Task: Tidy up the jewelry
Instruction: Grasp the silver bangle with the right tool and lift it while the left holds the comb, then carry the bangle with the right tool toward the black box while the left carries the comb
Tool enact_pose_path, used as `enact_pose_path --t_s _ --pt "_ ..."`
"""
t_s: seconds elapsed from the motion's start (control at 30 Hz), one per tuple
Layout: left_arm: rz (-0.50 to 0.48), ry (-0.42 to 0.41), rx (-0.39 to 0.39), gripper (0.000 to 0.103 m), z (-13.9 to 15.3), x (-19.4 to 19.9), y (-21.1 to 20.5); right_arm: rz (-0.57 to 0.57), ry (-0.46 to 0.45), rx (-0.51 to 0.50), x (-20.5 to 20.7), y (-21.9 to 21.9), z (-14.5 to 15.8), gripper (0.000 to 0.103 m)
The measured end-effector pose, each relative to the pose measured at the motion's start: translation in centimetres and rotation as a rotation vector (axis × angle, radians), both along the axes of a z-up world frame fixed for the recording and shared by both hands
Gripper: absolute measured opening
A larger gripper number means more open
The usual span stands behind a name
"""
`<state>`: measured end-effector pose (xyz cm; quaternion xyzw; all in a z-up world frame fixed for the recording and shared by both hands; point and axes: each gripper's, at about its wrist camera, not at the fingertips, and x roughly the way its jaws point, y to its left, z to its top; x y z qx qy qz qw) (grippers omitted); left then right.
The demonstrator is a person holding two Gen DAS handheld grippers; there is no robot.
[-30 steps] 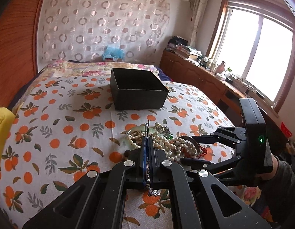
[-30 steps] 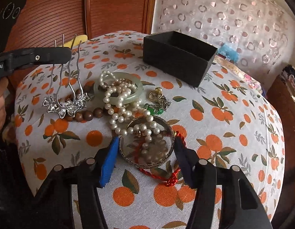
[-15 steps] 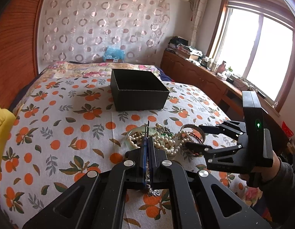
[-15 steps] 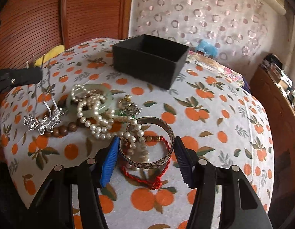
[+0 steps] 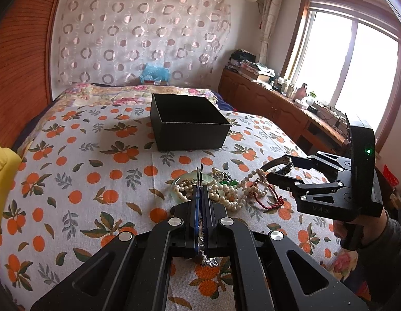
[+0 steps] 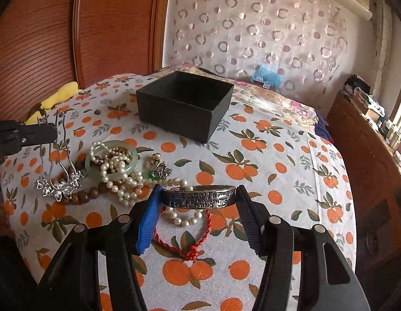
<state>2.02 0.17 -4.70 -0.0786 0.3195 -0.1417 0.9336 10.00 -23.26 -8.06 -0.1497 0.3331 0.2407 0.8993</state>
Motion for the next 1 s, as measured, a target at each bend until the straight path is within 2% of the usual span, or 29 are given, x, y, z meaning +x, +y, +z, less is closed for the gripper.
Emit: enact_pose_path --t_s 0.13,0.37,0.53,0.7,0.87,0.93,1.0 --pt "0.000 0.000 0.002 0.001 0.0 0.1 0.1 -0.018 -0.012 -0.007 0.8 0.0 0.1 0.060" --pt "0.000 -0.001 0.002 0.001 0.2 0.1 0.1 -0.046 -0.065 -0.145 2.0 0.6 -1.9 0.059" --pt "0.000 -0.001 0.005 0.001 0.2 0.1 0.0 -0.087 -0.065 -0.135 2.5 -0.9 -1.9 0.060" --pt "0.000 -0.001 0.005 0.001 0.2 0.1 0.0 -0.078 -0.126 -0.170 2.0 -1.7 -2.1 0.059" --pt "0.001 -0.001 0.005 0.001 0.1 0.1 0.0 -0.048 -0.065 -0.157 2.1 -2.3 -2.4 0.060" --pt "0.001 -0.001 0.005 0.001 0.1 0.1 0.0 -0.012 0.012 -0.174 2.1 -2.1 -3.0 0.060" --pt "0.001 -0.001 0.004 0.001 0.2 0.1 0.0 0.000 0.034 -0.172 1.9 -2.2 -3.2 0.061"
